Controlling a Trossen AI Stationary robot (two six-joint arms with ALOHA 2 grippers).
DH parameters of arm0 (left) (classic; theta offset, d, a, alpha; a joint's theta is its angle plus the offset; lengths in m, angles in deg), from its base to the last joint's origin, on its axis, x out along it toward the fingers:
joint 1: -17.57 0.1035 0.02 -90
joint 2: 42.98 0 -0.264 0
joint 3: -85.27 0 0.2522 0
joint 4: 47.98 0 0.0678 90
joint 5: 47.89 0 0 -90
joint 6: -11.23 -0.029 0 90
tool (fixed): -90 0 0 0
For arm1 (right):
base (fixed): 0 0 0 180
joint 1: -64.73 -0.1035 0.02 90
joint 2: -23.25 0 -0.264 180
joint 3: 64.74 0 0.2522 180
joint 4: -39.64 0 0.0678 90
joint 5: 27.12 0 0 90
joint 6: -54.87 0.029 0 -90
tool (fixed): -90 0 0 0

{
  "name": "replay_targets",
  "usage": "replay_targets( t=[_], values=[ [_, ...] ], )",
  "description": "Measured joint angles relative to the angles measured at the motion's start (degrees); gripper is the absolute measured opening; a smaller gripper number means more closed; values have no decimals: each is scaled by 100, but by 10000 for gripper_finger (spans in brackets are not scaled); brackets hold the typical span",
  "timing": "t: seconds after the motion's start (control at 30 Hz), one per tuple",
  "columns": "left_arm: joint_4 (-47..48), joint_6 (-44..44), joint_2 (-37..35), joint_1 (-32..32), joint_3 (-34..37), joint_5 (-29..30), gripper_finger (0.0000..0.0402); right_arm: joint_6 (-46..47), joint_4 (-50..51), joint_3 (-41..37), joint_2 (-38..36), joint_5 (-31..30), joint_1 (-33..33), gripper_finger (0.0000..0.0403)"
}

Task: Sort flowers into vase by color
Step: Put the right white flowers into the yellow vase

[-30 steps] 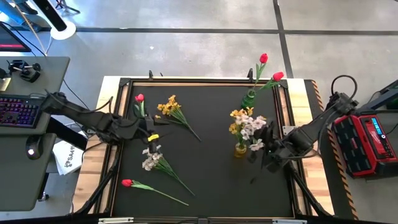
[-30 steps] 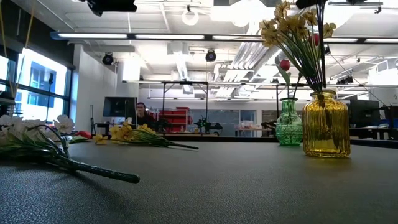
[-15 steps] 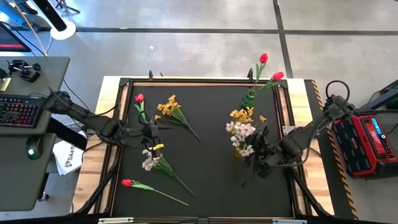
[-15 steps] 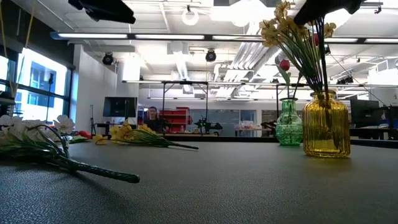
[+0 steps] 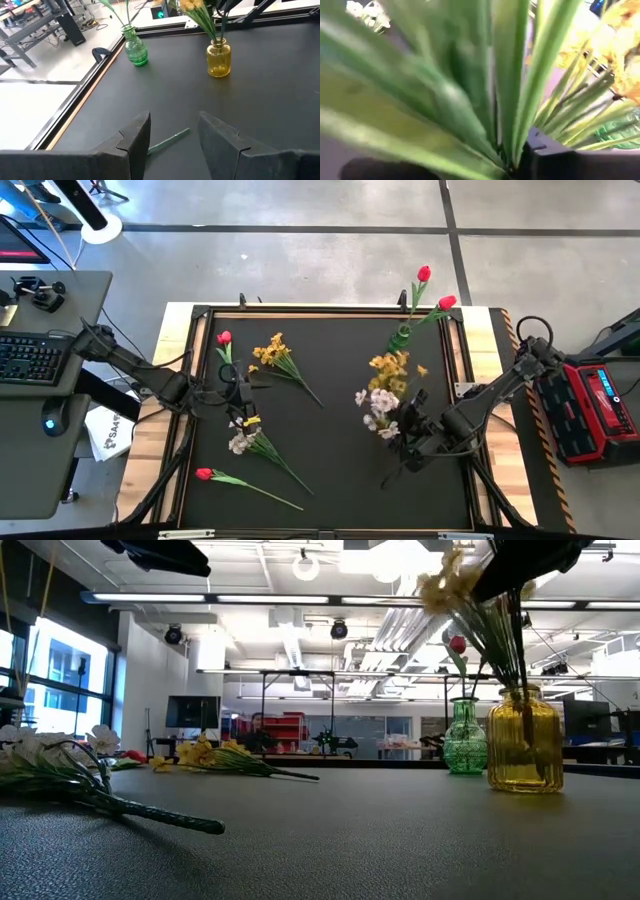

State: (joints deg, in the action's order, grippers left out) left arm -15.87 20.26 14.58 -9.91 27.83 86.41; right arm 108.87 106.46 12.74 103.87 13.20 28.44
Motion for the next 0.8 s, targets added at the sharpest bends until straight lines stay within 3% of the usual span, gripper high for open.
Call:
replay_targets(
  t=[0.17, 0.43, 0.8],
  values=[
    [-2, 15, 0, 0, 0, 2, 149, 0, 103, 0, -74, -7, 0, 119],
    [26, 95, 0, 0, 0, 2, 149, 5, 172, 0, -446, 636, 4, 208],
    [31, 135, 0, 0, 0, 0, 149, 168, 264, 0, -1164, 805, 36, 209]
  ],
)
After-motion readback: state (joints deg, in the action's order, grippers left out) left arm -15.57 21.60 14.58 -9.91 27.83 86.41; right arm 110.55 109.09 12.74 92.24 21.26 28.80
